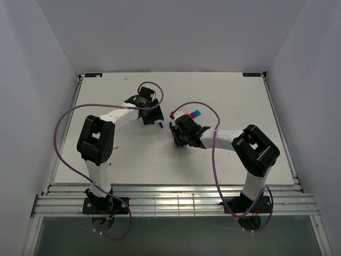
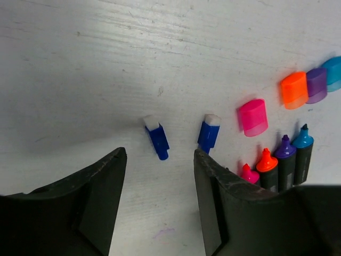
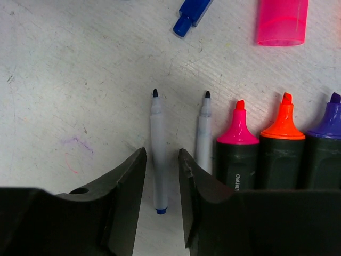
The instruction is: Open the pen caps
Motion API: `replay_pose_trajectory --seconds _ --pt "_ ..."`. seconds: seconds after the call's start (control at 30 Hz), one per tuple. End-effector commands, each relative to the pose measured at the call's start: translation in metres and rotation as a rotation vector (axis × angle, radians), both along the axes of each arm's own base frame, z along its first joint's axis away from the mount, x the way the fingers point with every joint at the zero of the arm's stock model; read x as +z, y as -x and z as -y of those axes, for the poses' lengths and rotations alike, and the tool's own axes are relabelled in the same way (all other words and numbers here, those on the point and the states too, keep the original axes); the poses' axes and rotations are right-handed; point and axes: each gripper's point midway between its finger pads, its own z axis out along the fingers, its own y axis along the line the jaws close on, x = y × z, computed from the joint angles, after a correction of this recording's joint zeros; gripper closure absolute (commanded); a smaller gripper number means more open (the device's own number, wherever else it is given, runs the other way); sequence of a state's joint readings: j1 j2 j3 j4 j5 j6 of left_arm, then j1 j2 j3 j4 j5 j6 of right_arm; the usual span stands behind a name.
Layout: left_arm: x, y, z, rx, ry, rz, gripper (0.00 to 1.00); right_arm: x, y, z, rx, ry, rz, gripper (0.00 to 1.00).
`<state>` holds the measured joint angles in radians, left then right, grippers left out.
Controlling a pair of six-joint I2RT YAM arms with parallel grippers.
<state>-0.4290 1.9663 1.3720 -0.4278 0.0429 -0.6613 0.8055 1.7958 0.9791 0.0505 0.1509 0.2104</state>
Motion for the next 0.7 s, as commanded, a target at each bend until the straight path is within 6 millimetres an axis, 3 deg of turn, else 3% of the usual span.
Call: replay_pose_trajectory --seconds 0.0,0.13,0.23,0.27,0.3,0.33,0.37,0.4,0.43,0.53,0.57,0.67 --pt "0.070 -0.005 -0.016 0.041 0.036 0.136 0.35 -0.008 0.003 0.012 0.002 0.057 -0.016 0.61" --pt "0.086 0.001 -0.043 0.120 0.026 0.152 0.27 0.000 0.002 0.007 0.016 0.041 -0.005 0.59" --pt "0.087 0.010 -0.077 0.215 0.004 0.134 0.26 0.022 0.001 -0.001 0.032 -0.001 0.031 0.56" --pt "0.086 0.011 -0.096 0.266 0.001 0.118 0.26 0.026 0.006 0.000 0.035 0.003 0.025 0.54" --pt "0.077 0.019 -0.109 0.299 -0.005 0.091 0.26 0.032 0.010 0.000 0.039 0.001 0.026 0.51" --pt "0.082 0.023 -0.119 0.329 0.009 0.095 0.26 0.050 0.017 -0.006 0.059 -0.029 0.054 0.50" --pt "0.080 0.026 -0.142 0.397 0.014 0.079 0.27 0.059 0.023 -0.008 0.067 -0.045 0.063 0.48" --pt "0.070 0.036 -0.154 0.431 0.009 0.048 0.28 0.066 0.030 -0.010 0.077 -0.054 0.070 0.45" --pt "0.073 0.042 -0.175 0.490 0.011 0.044 0.29 0.081 0.046 -0.016 0.111 -0.081 0.089 0.43" --pt "0.068 0.060 -0.207 0.597 -0.027 0.014 0.33 0.101 0.081 -0.026 0.173 -0.131 0.096 0.41" --pt "0.070 0.069 -0.232 0.685 -0.055 0.010 0.33 0.097 0.093 -0.026 0.198 -0.138 0.075 0.40" --pt "0.066 0.090 -0.260 0.803 -0.078 -0.032 0.38 0.097 0.125 -0.030 0.265 -0.174 0.045 0.40"
